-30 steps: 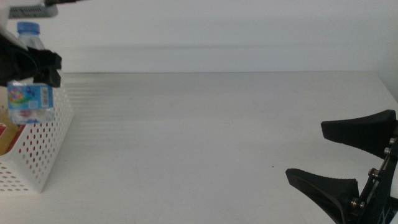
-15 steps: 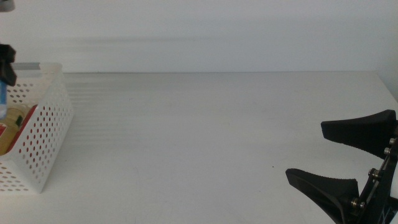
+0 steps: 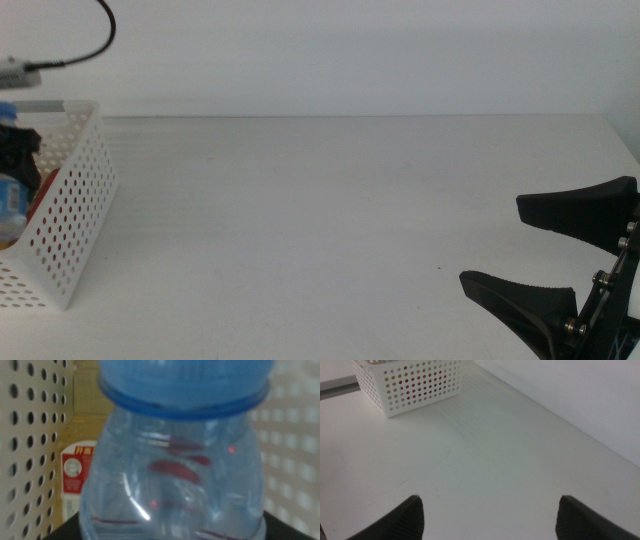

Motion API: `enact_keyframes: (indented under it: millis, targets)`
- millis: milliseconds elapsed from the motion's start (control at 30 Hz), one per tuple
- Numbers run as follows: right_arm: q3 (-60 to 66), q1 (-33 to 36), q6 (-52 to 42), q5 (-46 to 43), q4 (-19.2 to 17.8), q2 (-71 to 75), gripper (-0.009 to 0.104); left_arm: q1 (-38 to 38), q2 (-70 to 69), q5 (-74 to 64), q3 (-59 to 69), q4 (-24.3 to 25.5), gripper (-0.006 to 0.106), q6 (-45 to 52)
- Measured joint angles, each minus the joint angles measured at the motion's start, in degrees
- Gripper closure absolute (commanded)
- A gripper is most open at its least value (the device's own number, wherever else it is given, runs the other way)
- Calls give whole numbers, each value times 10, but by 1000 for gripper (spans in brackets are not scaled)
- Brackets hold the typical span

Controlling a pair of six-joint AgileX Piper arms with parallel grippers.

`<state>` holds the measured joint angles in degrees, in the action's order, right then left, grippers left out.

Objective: Use arms to grab the bottles and put them into the dustbin to the left of the table.

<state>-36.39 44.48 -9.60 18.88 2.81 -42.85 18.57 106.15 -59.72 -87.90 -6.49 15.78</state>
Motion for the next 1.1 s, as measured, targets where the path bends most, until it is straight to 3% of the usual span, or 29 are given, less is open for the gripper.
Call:
enact_keyframes:
  millis: [100,200,367,467,867,1100]
  targets:
    - [0,0,0,0,0,0,25,0,26,9,0,2,96,0]
    - [0,0,0,0,0,0,25,0,32,10,0,5,80,1]
    - [0,0,0,0,0,0,25,0,32,13,-1,13,31,2]
    - [0,0,0,0,0,0,25,0,32,18,-1,15,10,11]
    - [0,0,0,0,0,0,25,0,-28,14,-4,-6,10,11]
    - [0,0,0,0,0,0,25,-4,-138,22,61,-96,10,67]
